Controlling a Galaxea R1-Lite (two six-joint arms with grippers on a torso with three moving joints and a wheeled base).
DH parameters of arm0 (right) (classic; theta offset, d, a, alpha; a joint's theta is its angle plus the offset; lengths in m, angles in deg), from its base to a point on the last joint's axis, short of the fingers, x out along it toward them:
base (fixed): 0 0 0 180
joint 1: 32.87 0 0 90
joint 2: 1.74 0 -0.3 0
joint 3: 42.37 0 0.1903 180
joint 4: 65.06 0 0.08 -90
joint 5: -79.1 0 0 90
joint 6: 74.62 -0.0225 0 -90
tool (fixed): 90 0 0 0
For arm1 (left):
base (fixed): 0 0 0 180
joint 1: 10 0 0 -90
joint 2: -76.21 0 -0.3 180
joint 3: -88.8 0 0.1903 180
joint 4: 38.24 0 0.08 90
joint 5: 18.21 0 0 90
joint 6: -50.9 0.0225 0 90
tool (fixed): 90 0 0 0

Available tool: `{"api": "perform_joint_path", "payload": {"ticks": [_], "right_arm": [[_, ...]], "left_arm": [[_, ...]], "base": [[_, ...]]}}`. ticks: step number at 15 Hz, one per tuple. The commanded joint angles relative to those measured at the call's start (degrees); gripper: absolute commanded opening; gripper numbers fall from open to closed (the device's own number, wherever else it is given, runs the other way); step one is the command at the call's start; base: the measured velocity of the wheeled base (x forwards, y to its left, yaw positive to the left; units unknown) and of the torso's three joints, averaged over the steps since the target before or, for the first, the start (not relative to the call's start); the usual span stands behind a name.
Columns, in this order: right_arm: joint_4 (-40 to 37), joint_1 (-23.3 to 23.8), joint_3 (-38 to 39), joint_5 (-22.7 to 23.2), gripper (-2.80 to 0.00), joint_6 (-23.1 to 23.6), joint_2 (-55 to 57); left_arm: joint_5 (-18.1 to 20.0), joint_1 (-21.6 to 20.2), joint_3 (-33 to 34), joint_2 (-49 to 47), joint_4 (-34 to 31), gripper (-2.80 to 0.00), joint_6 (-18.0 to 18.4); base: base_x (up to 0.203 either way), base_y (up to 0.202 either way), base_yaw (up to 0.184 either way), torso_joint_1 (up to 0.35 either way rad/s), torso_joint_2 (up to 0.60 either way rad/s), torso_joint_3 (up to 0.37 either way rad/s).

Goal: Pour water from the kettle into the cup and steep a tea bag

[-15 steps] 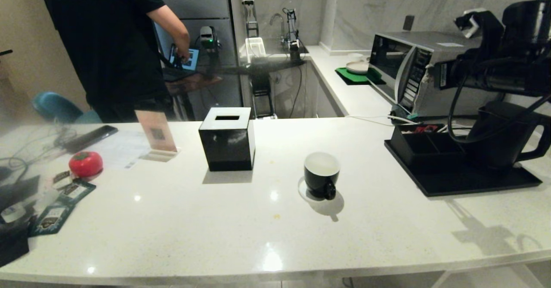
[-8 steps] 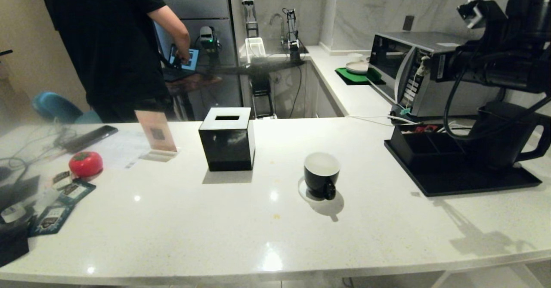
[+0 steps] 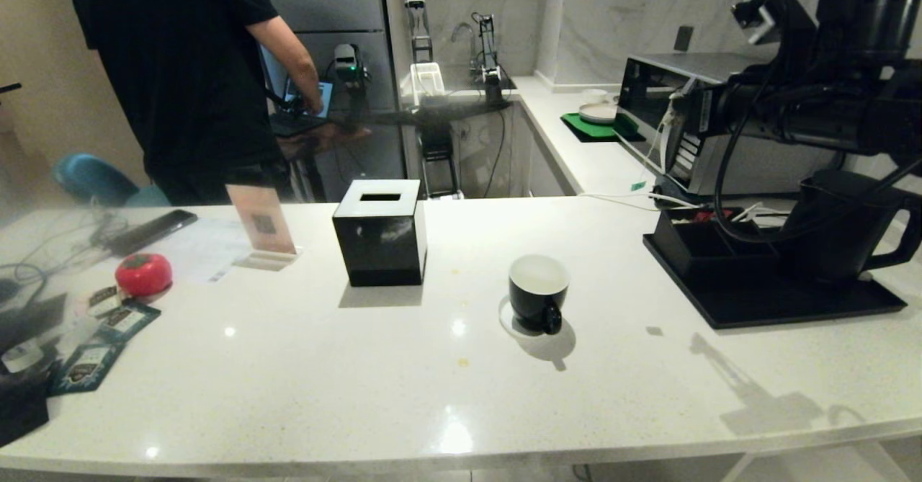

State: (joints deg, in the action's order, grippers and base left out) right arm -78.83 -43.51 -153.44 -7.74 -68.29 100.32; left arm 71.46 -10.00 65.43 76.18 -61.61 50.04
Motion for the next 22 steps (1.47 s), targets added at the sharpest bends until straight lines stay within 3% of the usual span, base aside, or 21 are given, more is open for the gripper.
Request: {"api": "perform_joint_path", "payload": {"ticks": [1,14,22], "right_arm": [[0.04,-1.41,0.24,0.01,-2.80,-0.35,-0.31],[0.00,-11.96,2.11,-1.95,-2.80,-5.83,-3.28],[0.07,-17.39,3.86,-5.52,-2.80,-5.80,-4.94]], "left_arm": [[-0.02,0.00,0.00,0.02,0.00,-2.80,-0.03],[-0.02,0.00,0.00,0.02,0.00,-2.80,-0.03],[-0.02,0.00,0.00,0.02,0.00,-2.80,0.06]], "base": [[0.000,0.000,0.000,0.000,0.00,0.000],[0.000,0.000,0.000,0.000,0.00,0.000],[0.000,0.000,0.000,0.000,0.00,0.000]]}}
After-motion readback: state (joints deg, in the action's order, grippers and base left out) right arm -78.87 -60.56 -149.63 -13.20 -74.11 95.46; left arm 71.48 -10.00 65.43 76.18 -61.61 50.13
